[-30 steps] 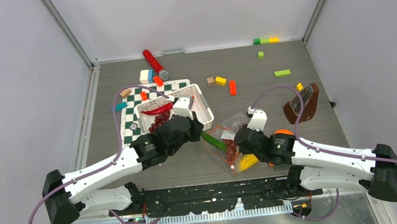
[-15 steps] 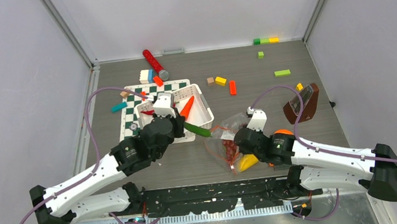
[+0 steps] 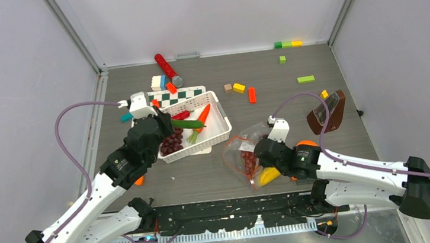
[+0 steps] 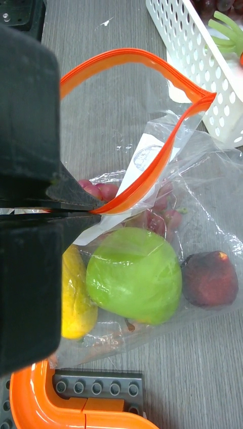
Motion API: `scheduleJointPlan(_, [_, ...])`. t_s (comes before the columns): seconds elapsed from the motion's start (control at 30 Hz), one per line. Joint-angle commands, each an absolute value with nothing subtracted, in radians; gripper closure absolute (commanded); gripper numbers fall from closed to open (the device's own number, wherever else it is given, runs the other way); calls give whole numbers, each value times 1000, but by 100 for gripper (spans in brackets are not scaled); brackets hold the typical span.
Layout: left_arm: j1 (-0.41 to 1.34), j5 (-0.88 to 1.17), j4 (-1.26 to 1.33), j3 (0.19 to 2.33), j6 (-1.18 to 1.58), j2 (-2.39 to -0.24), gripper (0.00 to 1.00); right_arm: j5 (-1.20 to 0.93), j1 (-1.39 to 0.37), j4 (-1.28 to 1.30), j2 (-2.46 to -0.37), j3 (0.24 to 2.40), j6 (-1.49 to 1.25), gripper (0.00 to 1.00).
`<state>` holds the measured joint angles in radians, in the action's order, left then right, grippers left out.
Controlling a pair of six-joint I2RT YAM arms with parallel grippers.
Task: Open the zip-top bag and remove the fake food
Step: Place the fake vegetable in the bin.
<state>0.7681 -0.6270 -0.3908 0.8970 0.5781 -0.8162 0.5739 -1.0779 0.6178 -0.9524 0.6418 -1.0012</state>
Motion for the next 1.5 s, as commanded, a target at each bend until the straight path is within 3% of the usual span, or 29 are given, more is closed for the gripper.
scheduleJointPlan(0.0, [735,-600,-319,867,673,-832,97,592,-1078,608,-932,656,-1012,100])
scheduleJointPlan(0.27, [730,-655,-164,773,715,-864,98,601,-1078,622,-916,651,-1014,100])
scheduleJointPlan(0.73, [729,-760,-117,721,785,-937,99,607,-1078,626,-917,648,-1015,100])
scheduleJointPlan(1.47, [713,-651,-66,669,860,-1088,100,609,-1078,633,-915,653,-1011,100])
